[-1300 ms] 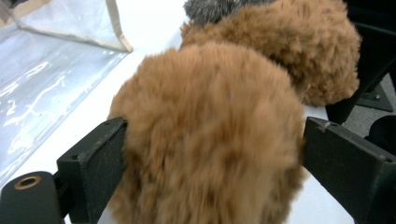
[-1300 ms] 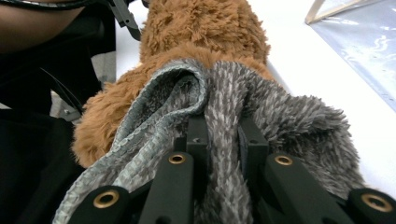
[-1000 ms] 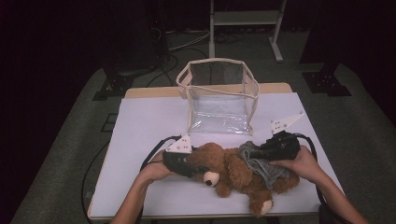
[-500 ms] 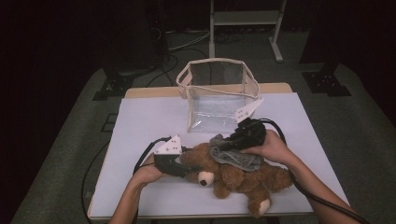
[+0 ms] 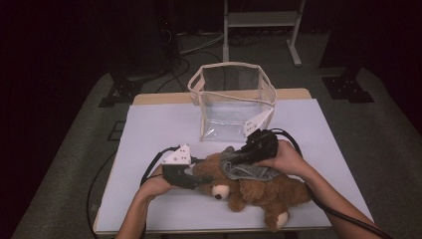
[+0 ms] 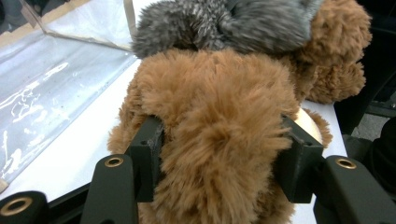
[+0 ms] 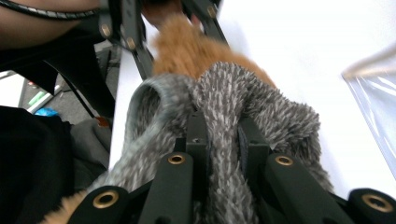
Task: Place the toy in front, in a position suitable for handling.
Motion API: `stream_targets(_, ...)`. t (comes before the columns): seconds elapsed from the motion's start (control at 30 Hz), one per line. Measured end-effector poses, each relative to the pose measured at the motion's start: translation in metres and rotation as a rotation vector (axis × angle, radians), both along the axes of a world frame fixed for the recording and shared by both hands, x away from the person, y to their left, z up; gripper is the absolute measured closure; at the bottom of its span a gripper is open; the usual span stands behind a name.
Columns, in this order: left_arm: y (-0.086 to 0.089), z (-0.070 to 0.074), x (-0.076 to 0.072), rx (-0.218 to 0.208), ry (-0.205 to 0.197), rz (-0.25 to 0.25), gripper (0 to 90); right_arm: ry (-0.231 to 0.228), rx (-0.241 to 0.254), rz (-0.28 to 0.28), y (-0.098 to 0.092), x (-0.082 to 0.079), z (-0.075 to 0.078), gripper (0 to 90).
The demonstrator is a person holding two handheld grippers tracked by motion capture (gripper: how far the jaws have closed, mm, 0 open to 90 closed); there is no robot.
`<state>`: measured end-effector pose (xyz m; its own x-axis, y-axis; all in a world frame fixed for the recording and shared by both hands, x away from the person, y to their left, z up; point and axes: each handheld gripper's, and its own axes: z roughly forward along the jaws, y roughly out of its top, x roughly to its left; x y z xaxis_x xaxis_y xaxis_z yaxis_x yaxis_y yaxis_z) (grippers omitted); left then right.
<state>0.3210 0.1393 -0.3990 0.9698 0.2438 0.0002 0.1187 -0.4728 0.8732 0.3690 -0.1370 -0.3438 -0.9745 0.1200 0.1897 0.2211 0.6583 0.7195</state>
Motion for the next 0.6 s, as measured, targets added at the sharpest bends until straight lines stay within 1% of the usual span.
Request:
stream_targets(0.1,0.001,-0.001,-0.002,0.012,-0.001,-0.002,43.7,-0.008,0.013,0.029,0.026,0.002,0.005,77.5)
stream_targets(0.13,0.002,-0.002,-0.003,0.02,-0.003,-0.002,43.6,-0.009,0.018,0.037,0.031,0.002,0.005,77.5)
stream_targets(0.17,0.003,-0.002,-0.003,0.022,-0.004,-0.002,43.5,-0.014,0.014,0.051,0.037,0.002,0.004,77.5)
stream_targets(0.23,0.004,-0.004,-0.004,0.018,-0.001,-0.006,43.1,-0.017,0.008,0.059,0.037,0.001,0.002,77.5)
stream_targets(0.27,0.004,-0.004,-0.004,0.016,-0.001,-0.006,43.0,-0.014,0.004,0.058,0.033,0.0,0.002,77.6)
stream_targets(0.33,0.003,-0.004,-0.003,0.012,0.002,-0.009,42.8,-0.032,-0.036,0.028,0.014,-0.002,0.001,77.5)
stream_targets(0.37,0.003,-0.004,-0.003,0.011,0.001,-0.013,42.8,-0.029,-0.039,0.002,0.002,-0.002,0.0,77.5)
stream_targets(0.43,0.001,-0.003,-0.003,0.017,-0.002,-0.02,42.6,-0.001,-0.008,-0.055,-0.025,-0.002,-0.001,77.5)
stream_targets(0.5,0.001,-0.002,-0.004,0.023,-0.001,-0.019,41.8,0.007,0.011,-0.09,-0.045,-0.004,0.0,77.5)
stream_targets(0.53,0.001,-0.001,-0.004,0.021,0.003,-0.019,40.7,0.008,0.007,-0.099,-0.05,-0.005,0.0,77.5)
stream_targets(0.57,0.0,0.0,-0.004,0.021,0.001,-0.018,37.7,0.011,-0.005,-0.105,-0.053,-0.008,-0.003,77.5)
stream_targets(0.6,-0.001,0.002,-0.004,0.018,-0.002,-0.013,33.4,0.011,-0.007,-0.098,-0.053,-0.011,-0.006,77.5)
